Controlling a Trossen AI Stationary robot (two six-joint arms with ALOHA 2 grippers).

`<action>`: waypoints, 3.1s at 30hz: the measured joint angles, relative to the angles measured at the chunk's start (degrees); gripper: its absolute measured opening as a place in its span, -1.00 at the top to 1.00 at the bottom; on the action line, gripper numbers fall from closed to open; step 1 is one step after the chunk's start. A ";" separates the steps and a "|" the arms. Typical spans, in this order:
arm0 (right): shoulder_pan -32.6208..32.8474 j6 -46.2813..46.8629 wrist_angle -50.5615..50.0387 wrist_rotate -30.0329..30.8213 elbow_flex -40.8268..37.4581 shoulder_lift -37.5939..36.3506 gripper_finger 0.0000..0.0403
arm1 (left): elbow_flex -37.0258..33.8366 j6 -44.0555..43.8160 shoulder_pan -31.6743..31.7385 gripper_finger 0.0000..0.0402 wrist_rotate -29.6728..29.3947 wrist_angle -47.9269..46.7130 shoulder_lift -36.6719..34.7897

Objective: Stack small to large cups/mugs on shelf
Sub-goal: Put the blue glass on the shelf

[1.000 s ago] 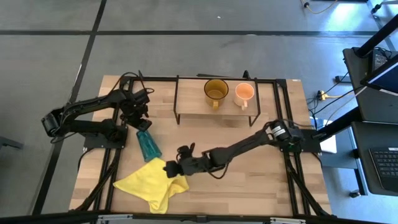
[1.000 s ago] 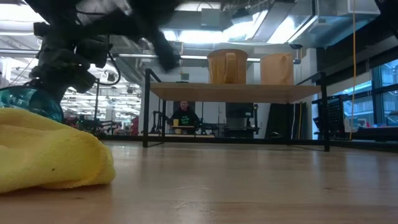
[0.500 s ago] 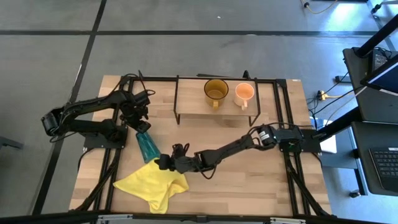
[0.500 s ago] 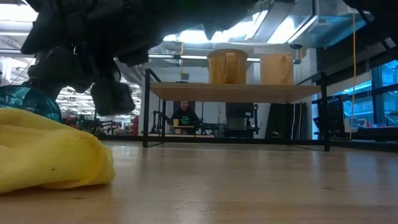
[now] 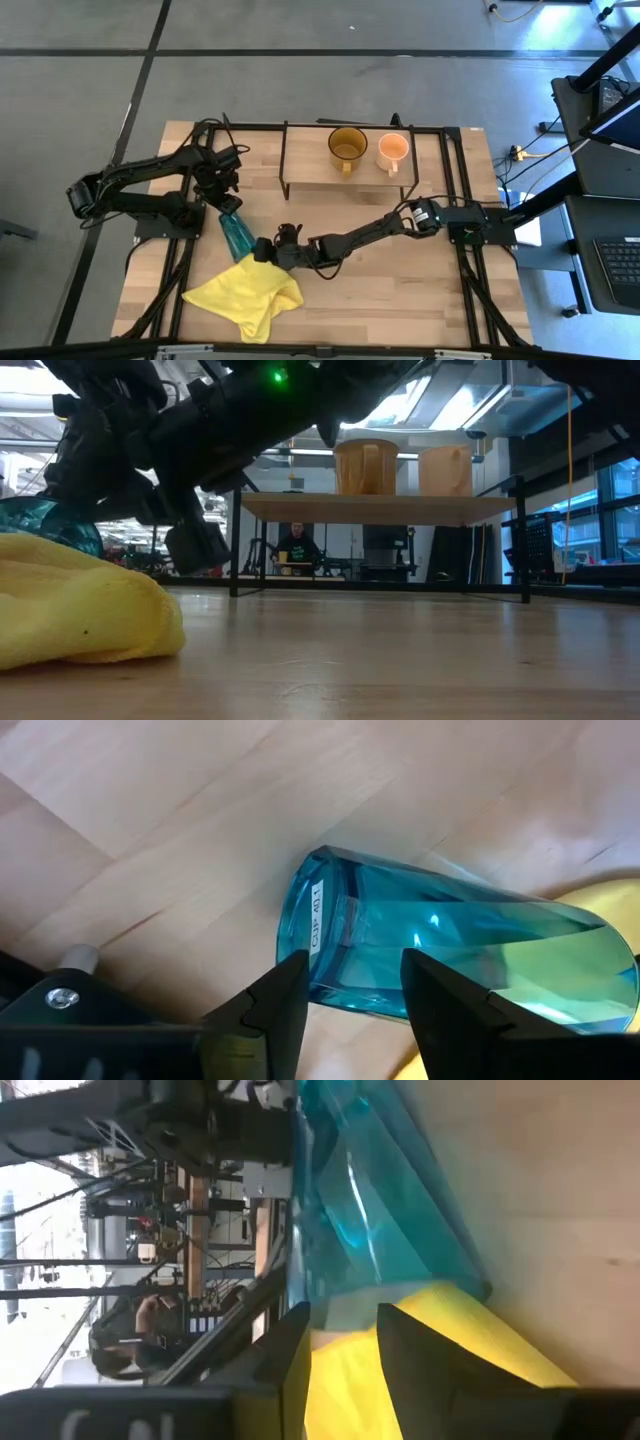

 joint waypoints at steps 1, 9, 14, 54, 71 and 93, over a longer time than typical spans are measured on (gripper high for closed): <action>-0.15 -0.17 0.21 -0.02 0.00 0.00 0.41 | 0.00 0.00 0.00 0.23 0.02 0.00 0.00; -1.05 -0.85 0.05 -1.14 0.00 -0.01 0.41 | -0.02 -0.37 0.02 0.23 1.72 0.00 0.00; -1.69 -0.77 0.60 -2.49 0.00 0.00 0.41 | -0.07 -0.17 0.04 0.23 1.17 -0.02 0.02; -3.50 -1.21 1.45 -2.84 -0.04 -0.04 0.41 | -0.04 1.62 0.02 0.23 1.34 1.33 0.02; -5.71 -2.82 -0.85 1.09 -0.04 -0.04 0.42 | -0.04 2.13 0.02 0.23 1.31 1.33 0.02; -5.63 -4.26 -1.08 -1.82 0.00 -0.13 0.90 | 0.00 4.61 0.07 0.23 -1.94 1.38 0.02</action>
